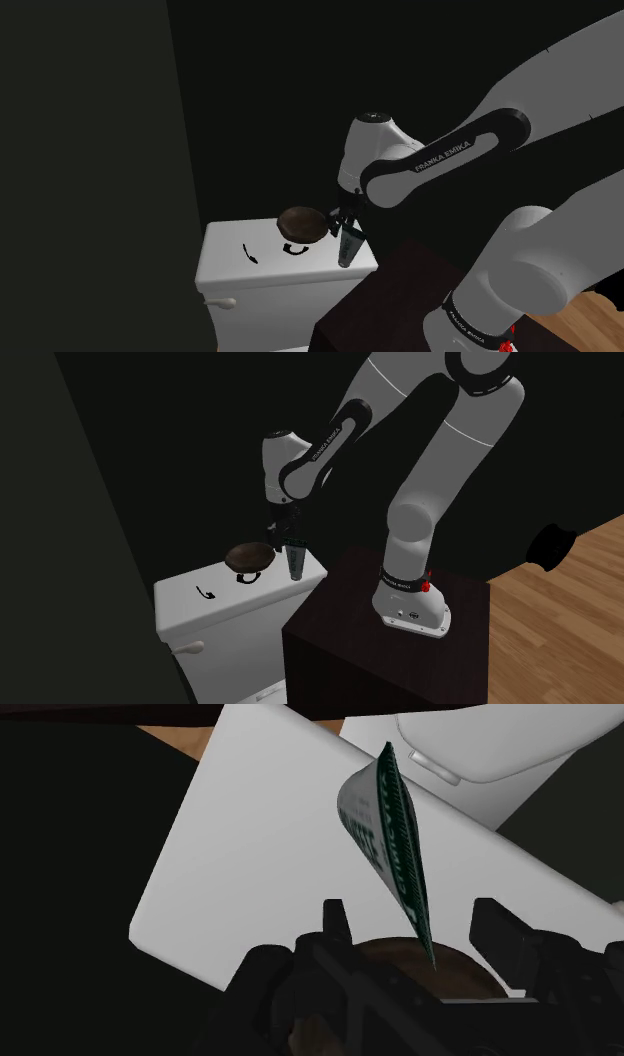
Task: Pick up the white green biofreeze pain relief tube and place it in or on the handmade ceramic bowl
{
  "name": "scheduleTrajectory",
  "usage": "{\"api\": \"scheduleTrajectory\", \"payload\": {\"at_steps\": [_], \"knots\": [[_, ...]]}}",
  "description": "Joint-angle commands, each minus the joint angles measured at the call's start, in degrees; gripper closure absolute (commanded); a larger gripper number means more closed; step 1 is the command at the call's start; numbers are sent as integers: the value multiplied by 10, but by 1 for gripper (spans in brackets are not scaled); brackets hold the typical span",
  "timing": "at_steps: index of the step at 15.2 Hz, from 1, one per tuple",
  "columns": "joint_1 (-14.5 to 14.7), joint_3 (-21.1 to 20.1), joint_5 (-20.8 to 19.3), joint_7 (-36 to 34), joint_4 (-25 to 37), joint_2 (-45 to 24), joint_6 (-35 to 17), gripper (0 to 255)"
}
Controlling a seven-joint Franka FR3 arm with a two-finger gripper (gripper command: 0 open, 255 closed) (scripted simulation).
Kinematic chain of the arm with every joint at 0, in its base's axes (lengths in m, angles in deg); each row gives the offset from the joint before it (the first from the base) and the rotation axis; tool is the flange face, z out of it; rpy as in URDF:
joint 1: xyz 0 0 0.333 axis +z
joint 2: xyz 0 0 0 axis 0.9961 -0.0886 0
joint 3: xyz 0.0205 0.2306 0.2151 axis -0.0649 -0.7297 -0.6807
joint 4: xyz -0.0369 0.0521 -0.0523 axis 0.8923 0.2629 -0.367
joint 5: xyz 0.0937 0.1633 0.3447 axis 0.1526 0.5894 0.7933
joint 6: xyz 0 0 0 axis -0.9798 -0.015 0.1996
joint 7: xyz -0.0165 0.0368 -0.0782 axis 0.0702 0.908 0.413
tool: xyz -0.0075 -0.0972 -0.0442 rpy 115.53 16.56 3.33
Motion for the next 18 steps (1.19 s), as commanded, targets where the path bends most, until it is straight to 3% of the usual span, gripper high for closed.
{"api": "scheduleTrajectory", "payload": {"at_steps": [1, 9, 18], "knots": [[0, 0, 0, 0, 0, 0, 0, 255], [0, 0, 0, 0, 0, 0, 0, 255], [8, 10, 9, 13, 30, 66, 96, 255]]}}
